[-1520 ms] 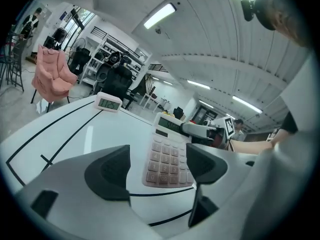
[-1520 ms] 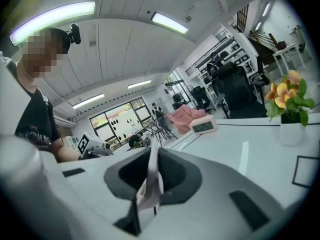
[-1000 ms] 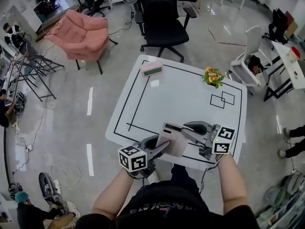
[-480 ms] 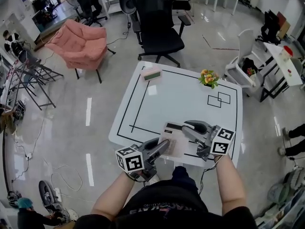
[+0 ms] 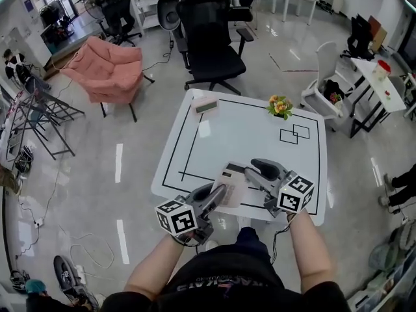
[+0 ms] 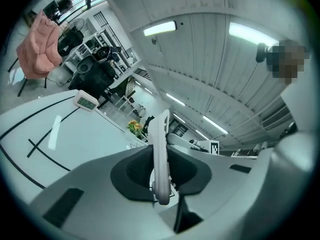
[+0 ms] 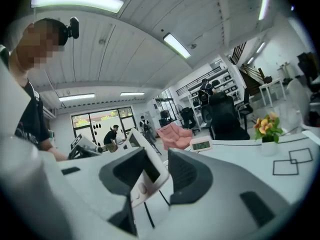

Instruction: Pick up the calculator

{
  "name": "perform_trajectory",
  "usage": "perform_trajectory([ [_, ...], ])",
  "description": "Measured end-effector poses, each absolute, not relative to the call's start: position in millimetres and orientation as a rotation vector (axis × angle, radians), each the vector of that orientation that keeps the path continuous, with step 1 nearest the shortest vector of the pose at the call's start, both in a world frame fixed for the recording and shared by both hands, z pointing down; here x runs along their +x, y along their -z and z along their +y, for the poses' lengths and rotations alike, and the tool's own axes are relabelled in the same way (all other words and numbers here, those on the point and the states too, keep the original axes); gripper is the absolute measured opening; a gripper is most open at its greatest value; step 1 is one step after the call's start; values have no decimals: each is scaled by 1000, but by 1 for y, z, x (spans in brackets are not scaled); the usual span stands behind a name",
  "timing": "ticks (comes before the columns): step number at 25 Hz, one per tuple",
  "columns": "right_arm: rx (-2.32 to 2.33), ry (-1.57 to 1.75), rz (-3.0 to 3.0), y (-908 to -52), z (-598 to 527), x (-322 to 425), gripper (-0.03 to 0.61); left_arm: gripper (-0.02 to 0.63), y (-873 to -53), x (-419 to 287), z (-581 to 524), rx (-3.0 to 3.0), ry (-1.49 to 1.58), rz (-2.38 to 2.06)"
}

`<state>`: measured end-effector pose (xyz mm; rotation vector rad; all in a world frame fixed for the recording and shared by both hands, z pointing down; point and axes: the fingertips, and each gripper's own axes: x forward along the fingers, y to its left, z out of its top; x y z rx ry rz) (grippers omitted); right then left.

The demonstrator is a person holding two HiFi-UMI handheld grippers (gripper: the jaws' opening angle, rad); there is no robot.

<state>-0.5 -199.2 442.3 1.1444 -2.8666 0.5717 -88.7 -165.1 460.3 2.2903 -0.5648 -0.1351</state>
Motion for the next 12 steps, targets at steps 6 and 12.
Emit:
perform_trajectory([
  [6, 1540, -527, -2698, -441, -178, 34, 132, 67, -458, -107, -153, 2323, 127, -644],
  [12, 1707, -365, -2551, -435, -136, 53, 2, 67, -446, -121, -142, 2406, 87, -826],
])
